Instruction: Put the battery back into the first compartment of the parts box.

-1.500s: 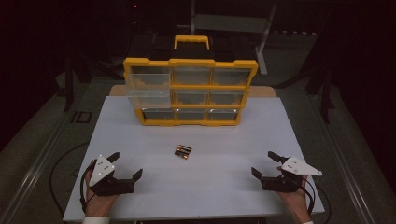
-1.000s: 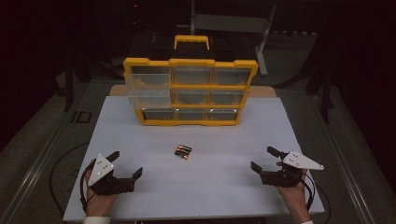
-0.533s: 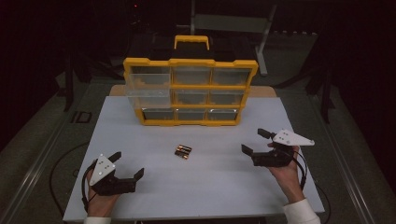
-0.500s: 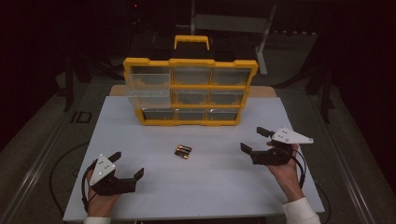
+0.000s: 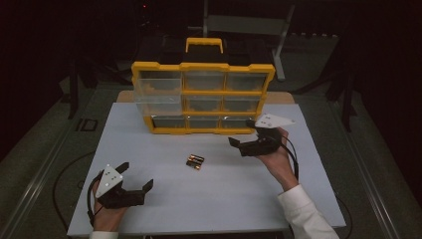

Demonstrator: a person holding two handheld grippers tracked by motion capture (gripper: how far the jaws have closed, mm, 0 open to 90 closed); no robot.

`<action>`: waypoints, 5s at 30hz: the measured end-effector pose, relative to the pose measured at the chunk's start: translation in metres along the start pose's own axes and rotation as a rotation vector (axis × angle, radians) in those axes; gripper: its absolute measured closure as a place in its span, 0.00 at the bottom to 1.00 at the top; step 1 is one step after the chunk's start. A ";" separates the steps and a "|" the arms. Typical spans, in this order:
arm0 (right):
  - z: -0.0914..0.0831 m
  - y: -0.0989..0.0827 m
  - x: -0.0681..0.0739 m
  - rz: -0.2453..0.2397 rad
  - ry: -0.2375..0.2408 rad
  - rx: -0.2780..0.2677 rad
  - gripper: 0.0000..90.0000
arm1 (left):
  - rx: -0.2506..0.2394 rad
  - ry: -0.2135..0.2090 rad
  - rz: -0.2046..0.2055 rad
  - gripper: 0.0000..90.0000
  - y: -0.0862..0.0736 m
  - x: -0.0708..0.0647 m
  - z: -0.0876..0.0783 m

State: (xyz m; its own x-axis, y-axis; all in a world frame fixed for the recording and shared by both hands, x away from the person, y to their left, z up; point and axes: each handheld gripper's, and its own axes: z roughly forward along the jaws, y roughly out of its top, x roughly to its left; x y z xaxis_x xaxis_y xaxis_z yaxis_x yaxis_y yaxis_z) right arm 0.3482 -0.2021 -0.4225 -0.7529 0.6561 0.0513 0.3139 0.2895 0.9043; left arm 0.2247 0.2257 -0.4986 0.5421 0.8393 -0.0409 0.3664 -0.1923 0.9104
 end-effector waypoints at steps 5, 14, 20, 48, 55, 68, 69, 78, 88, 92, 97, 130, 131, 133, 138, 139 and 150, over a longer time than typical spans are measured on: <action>0.024 0.016 0.004 -0.033 0.026 0.048 0.10 | 0.001 0.004 -0.002 0.00 0.000 0.001 -0.001; 0.064 0.040 0.008 -0.104 0.057 0.152 0.11 | 0.002 0.000 -0.005 0.00 -0.001 0.002 -0.001; 0.084 0.048 0.012 -0.161 0.074 0.232 0.14 | 0.002 0.001 -0.004 0.00 -0.001 0.002 -0.002; 0.154 0.046 0.031 -0.385 0.137 0.652 0.14 | 0.009 -0.008 -0.005 0.00 -0.001 0.002 -0.001; 0.165 0.038 0.037 -0.396 0.160 0.685 0.14 | 0.011 -0.009 -0.001 0.00 -0.001 0.001 -0.001; 0.184 0.011 0.043 -0.400 0.200 0.779 0.23 | 0.014 -0.006 -0.002 0.00 -0.001 0.002 -0.001; 0.185 0.010 0.044 -0.390 0.197 0.789 0.26 | 0.014 -0.006 -0.002 0.00 -0.001 0.002 -0.001; 0.192 0.001 0.046 -0.364 0.307 0.849 0.71 | 0.016 -0.004 -0.003 0.00 -0.001 0.002 -0.001; 0.198 -0.007 0.045 -0.355 0.307 0.898 0.85 | 0.019 -0.001 0.000 0.00 -0.002 0.002 -0.001; 0.195 -0.004 0.045 -0.349 0.312 0.882 0.85 | 0.018 0.004 0.000 0.00 -0.002 0.002 -0.002; 0.185 0.006 0.038 -0.335 0.314 0.845 0.85 | 0.019 0.005 0.002 0.00 -0.002 0.002 -0.002; 0.075 0.153 -0.001 -0.255 0.284 0.415 0.85 | 0.019 0.009 0.004 0.00 -0.002 0.001 -0.002; 0.075 0.153 -0.001 -0.255 0.284 0.415 0.85 | 0.017 0.008 0.002 0.00 -0.002 0.001 -0.002; 0.072 0.162 -0.002 -0.246 0.283 0.392 0.85 | 0.017 0.008 0.002 0.00 -0.002 0.001 -0.002; 0.068 0.181 -0.002 -0.225 0.285 0.332 0.85 | 0.018 0.008 0.002 0.00 -0.002 0.002 -0.002; 0.068 0.184 -0.002 -0.214 0.288 0.318 0.85 | 0.017 0.008 0.002 0.00 -0.002 0.001 -0.002; 0.075 0.212 0.013 -0.158 0.333 0.199 0.85 | 0.018 0.007 -0.002 0.00 -0.002 0.002 -0.001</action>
State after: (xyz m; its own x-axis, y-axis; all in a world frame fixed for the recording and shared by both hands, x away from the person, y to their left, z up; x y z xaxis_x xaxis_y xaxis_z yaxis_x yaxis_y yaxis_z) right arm 0.4489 -0.0796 -0.2618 -0.9365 0.3407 0.0825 0.2606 0.5192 0.8139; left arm 0.2238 0.2284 -0.5001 0.5359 0.8434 -0.0397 0.3812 -0.1997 0.9027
